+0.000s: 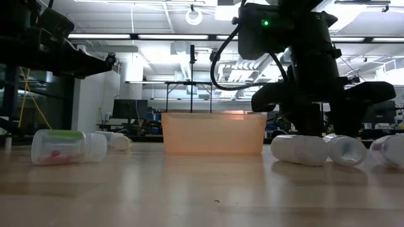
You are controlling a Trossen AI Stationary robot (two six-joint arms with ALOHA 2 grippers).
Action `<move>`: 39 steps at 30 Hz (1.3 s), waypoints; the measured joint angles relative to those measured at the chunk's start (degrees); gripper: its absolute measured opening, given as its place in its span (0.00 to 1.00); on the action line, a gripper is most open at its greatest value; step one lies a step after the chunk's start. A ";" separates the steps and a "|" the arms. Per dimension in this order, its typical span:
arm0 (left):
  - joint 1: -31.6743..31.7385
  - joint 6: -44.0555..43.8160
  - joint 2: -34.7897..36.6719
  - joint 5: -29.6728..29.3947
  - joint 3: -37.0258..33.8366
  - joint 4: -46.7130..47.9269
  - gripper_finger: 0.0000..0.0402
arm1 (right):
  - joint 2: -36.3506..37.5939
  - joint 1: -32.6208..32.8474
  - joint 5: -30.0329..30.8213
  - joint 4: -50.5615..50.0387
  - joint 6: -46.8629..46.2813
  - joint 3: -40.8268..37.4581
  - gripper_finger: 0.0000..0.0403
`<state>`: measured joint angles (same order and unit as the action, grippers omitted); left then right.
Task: Pick and place pill bottles into a basket
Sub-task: Put the transparent pill bottle into the orange bin
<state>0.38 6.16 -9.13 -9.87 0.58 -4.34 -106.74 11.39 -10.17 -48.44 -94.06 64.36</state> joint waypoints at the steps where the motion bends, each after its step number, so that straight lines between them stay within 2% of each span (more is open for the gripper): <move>1: 0.00 0.01 0.00 -0.03 0.00 0.00 0.44 | 0.00 -0.16 -0.72 -0.35 0.02 -0.02 0.48; 13: 0.00 0.01 -0.02 -0.33 0.00 0.00 0.44 | -0.04 -1.70 -6.97 -2.74 -0.63 -0.04 0.48; 22: 0.00 0.00 0.00 -0.31 0.00 0.00 0.44 | -0.04 -1.66 -9.20 -2.65 -0.98 -0.04 0.48; 34: 0.00 -0.01 -0.02 -0.28 -0.02 0.00 0.44 | -0.04 -2.86 -3.29 -2.71 1.27 0.68 0.48; 39: 0.00 -0.01 -0.02 -0.28 0.00 0.00 0.44 | -0.04 -3.30 1.74 -14.27 2.00 6.33 0.48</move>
<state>0.38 6.15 -9.14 -10.15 0.58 -4.34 -106.78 8.10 -8.44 -62.70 -92.06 70.69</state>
